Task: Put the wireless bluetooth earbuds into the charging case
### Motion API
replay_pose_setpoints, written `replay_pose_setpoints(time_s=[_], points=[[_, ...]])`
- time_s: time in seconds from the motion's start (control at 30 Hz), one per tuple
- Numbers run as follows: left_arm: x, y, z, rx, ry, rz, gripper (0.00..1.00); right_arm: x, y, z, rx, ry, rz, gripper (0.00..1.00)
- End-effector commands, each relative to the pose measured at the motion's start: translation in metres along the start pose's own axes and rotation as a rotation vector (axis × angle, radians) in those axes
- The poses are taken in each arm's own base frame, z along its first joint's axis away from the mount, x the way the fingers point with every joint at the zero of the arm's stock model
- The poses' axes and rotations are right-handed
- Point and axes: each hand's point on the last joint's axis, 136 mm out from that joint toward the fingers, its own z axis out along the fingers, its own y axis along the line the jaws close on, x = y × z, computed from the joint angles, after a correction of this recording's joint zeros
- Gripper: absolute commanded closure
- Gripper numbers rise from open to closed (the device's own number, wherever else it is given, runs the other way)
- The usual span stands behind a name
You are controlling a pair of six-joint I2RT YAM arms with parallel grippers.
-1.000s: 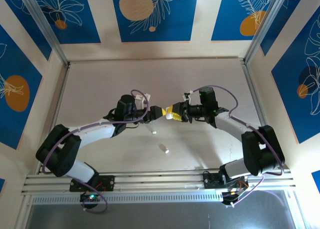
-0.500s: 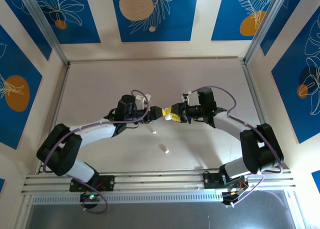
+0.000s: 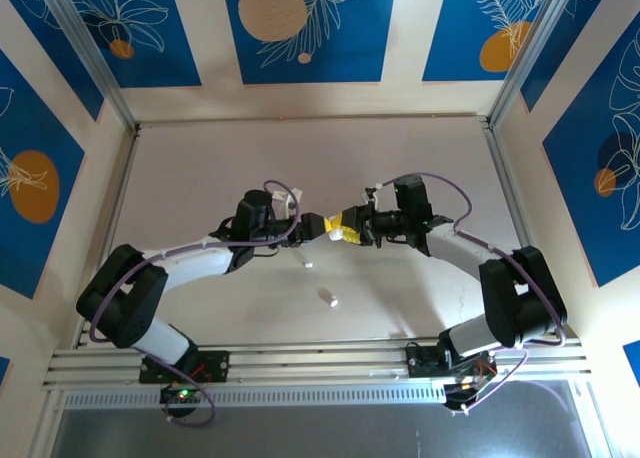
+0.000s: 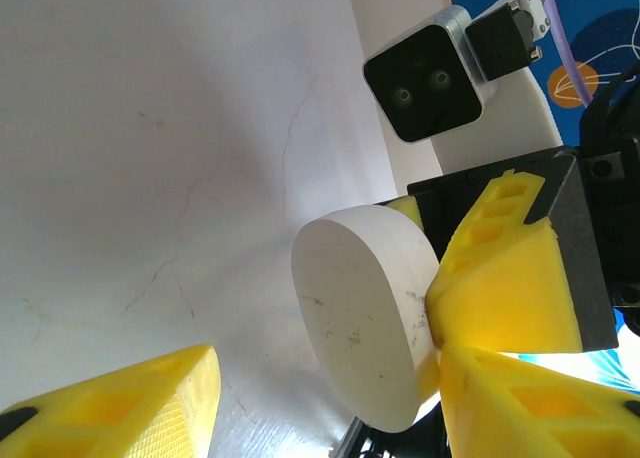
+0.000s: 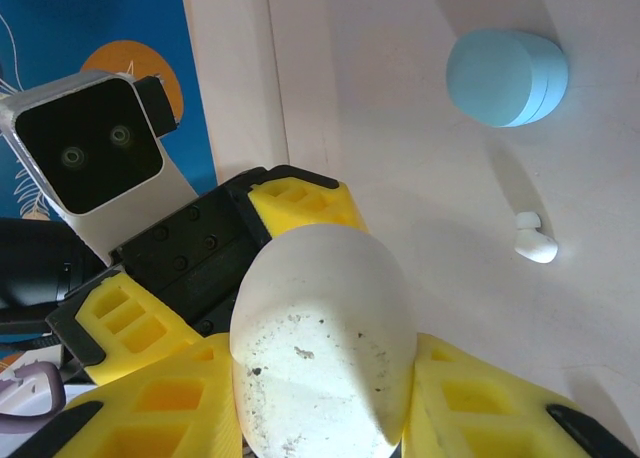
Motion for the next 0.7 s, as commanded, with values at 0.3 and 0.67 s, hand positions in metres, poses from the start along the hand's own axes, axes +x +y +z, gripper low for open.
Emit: replay_pose_setpoints(time_s=[0.3,0.67], points=[[0.005,0.041,-0.001,-0.107,0.0,-0.057,0.42,0.007,0.028,-0.008,-0.083,0.026,-0.055,0.78],[0.004,0.043,-0.004,-0.105,-0.002,-0.066,0.42,0.008,0.031,-0.009,-0.092,0.024,-0.058,0.79]])
